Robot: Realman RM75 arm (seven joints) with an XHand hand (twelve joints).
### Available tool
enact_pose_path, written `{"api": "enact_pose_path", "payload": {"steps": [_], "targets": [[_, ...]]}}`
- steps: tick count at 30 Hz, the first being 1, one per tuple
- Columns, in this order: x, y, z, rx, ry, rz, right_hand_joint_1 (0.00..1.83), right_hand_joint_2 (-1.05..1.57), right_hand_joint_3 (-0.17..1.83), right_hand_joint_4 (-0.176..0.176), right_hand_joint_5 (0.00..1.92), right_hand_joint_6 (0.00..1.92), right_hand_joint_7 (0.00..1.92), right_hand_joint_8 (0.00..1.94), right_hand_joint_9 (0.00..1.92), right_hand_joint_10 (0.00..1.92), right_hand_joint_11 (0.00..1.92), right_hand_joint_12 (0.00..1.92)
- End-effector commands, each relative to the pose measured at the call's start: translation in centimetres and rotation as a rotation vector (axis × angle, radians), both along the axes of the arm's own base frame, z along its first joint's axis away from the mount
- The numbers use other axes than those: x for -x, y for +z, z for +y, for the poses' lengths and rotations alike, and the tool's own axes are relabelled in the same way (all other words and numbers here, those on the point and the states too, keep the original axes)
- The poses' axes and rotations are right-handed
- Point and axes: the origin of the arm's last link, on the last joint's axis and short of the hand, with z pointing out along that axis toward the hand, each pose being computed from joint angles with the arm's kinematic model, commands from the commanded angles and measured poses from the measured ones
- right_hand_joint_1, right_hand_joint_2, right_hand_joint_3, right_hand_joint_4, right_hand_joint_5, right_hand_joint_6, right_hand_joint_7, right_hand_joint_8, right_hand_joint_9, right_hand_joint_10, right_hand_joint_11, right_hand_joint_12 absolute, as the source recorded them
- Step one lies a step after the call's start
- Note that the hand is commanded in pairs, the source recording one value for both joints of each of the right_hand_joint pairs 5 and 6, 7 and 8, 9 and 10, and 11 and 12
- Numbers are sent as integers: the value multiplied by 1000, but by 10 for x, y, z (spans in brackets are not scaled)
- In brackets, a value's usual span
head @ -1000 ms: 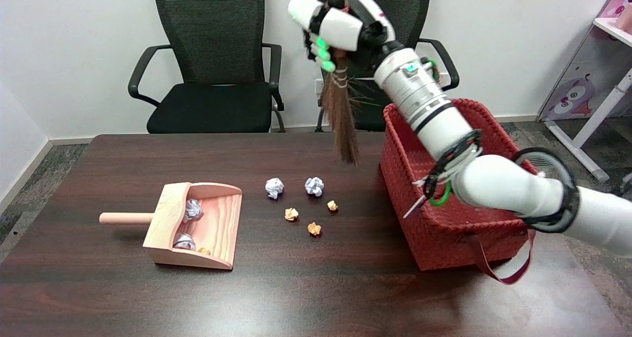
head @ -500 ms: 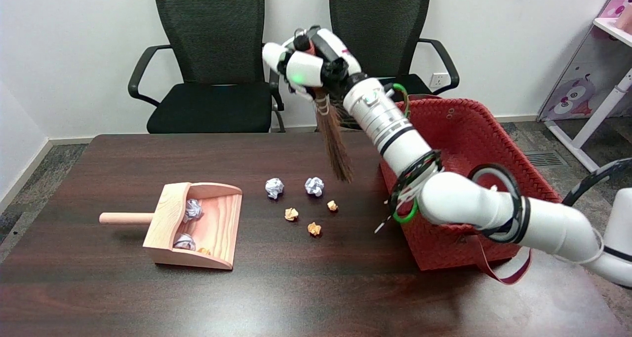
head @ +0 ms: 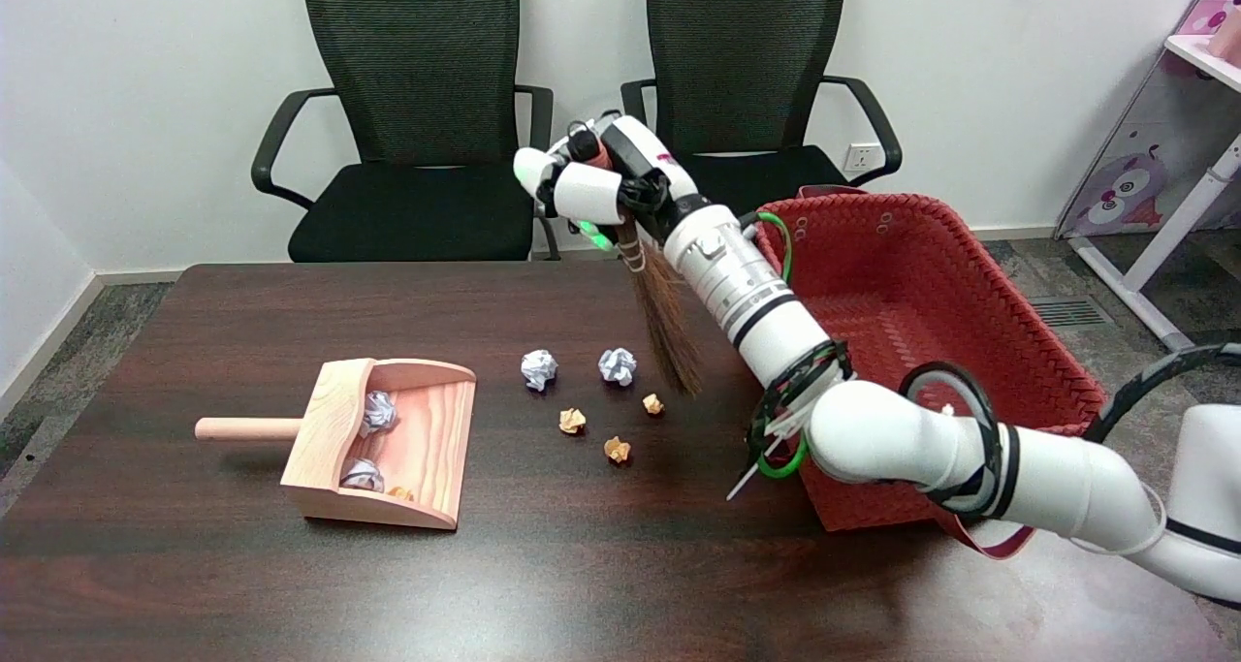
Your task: Sweep the paper ball into the dustpan.
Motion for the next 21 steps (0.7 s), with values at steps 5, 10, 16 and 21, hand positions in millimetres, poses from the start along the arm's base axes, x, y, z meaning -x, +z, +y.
{"api": "enact_pose_path", "payload": {"steps": [5, 10, 16, 21], "targets": [[22, 23, 16, 86, -16, 29, 1037, 1571, 1235, 176, 1920, 1920, 1920, 1920, 1920, 1920, 1920, 1920], [22, 25, 13, 81, -20, 38, 1059, 1571, 1142, 71, 1920, 1920, 1920, 1920, 1920, 1920, 1920, 1920], [38, 26, 11, 56, -73, 13, 1064, 1571, 1065, 66, 1920, 1920, 1920, 1920, 1920, 1920, 1920, 1920], [52, 19, 7, 12, -115, 30, 1050, 1571, 1104, 64, 1920, 1920, 1920, 1920, 1920, 1920, 1920, 1920]]}}
